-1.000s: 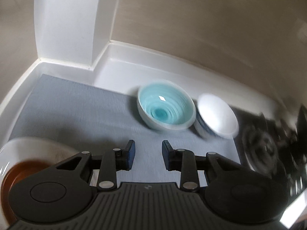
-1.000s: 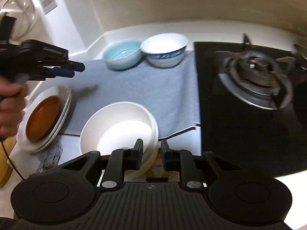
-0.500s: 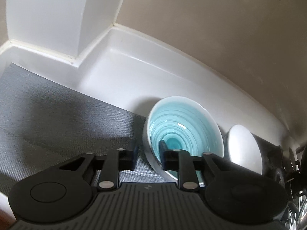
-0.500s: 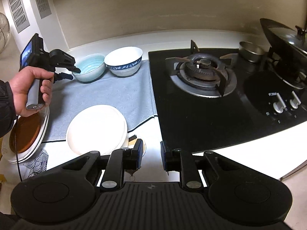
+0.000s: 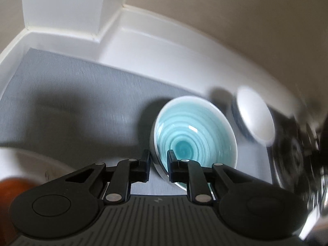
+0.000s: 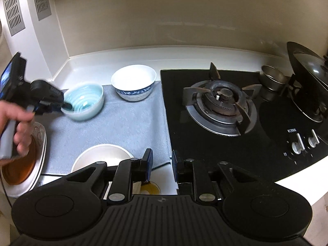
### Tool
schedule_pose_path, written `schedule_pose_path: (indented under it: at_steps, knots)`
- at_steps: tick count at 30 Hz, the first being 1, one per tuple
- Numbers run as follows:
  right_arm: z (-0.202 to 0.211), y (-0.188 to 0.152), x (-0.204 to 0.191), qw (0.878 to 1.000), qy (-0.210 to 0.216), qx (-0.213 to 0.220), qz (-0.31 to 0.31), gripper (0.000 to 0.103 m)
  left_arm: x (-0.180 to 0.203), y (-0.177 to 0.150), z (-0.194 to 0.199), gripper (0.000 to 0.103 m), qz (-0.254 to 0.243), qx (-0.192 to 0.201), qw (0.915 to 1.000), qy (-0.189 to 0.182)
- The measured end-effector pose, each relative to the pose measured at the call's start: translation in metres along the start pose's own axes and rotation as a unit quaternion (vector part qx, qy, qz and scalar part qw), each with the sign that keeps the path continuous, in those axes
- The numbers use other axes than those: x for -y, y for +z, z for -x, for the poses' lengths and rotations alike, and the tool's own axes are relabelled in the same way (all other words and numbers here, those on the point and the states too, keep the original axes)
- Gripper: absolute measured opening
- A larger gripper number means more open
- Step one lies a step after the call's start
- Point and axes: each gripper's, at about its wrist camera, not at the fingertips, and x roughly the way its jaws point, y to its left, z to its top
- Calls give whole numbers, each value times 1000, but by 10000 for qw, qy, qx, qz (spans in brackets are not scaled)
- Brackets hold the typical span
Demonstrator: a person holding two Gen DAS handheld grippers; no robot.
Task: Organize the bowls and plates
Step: 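Carry the teal bowl with the left gripper over the cream bowls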
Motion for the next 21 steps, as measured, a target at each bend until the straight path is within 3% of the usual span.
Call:
schedule_pose_path:
  at_steps: [7, 12, 21]
  knots:
    - [-18, 12, -18, 9998, 151, -82, 95, 22, 7, -21, 5, 20, -587, -93, 9976, -364]
    - [-28, 19, -27, 9995, 249, -84, 198, 22, 3, -19, 15, 21, -780, 206, 9962, -322]
    - [-53, 47, -42, 9986, 460, -30, 255, 22, 8, -3, 9, 21, -935, 337, 9947, -281]
